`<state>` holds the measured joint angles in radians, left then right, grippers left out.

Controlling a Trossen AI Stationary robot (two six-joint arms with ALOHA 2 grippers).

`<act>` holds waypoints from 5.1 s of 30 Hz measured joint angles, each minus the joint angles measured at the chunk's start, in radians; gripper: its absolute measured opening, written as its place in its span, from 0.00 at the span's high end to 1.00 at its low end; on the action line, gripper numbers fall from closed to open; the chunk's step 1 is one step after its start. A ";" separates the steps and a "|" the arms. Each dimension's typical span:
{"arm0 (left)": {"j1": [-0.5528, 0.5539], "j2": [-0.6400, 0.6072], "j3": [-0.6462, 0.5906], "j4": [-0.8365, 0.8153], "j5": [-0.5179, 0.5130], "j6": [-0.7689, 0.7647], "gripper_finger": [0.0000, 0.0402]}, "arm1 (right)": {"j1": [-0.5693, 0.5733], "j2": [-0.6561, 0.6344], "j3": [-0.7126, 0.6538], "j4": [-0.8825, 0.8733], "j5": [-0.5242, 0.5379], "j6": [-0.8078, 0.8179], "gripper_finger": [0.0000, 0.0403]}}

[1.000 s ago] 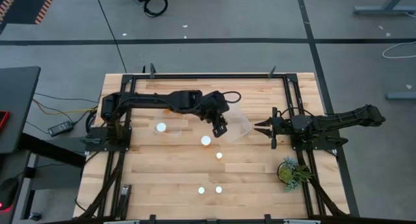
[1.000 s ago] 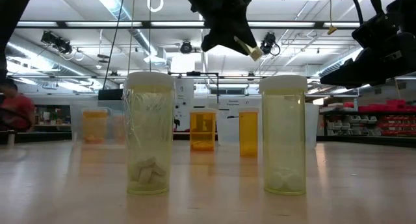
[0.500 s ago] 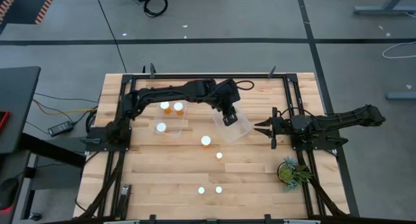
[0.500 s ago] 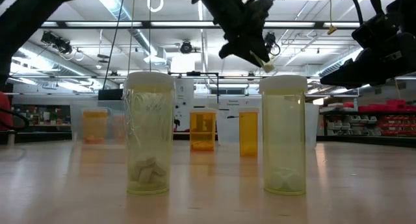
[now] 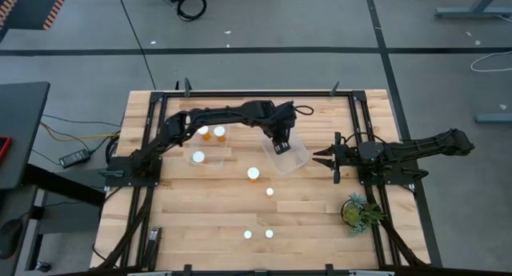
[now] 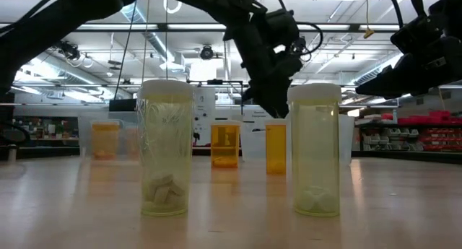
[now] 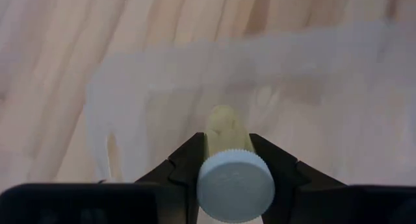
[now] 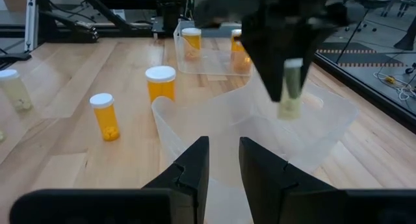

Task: Pick and place medicine bottles into bin by pill shape (circle, oval)
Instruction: Put the small yellow pill bottle into the right transparent bin, then put the small orange pill bottle into the right transparent bin

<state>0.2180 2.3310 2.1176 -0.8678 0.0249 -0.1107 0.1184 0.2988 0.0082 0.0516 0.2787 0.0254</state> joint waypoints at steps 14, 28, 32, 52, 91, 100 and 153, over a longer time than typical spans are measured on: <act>-0.015 0.061 0.000 -0.095 -0.006 0.071 0.72 | 0.000 0.021 0.000 0.000 0.000 0.000 0.77; -0.012 0.061 0.000 -0.181 -0.081 0.074 0.71 | 0.000 0.022 0.000 0.000 0.000 0.000 0.77; -0.012 0.061 0.000 -0.186 -0.081 0.074 0.70 | 0.000 0.022 0.000 0.000 0.000 0.000 0.77; -0.013 0.061 0.000 -0.210 -0.084 0.099 0.51 | 0.000 0.022 0.000 0.000 0.000 0.000 0.77; -0.331 0.056 0.232 -0.377 -0.024 0.233 0.41 | 0.000 0.023 0.000 0.000 0.000 0.000 0.77; -0.376 0.058 0.232 -0.378 -0.042 0.202 0.36 | 0.000 0.023 0.000 0.000 0.000 0.000 0.77; -0.402 0.058 0.037 -0.225 -0.137 0.199 0.69 | 0.000 0.022 0.000 0.000 0.000 0.000 0.77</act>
<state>-0.1837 2.3890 2.1546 -1.0924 -0.1120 0.0884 0.1184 0.3210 0.0081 0.0512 0.2790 0.0254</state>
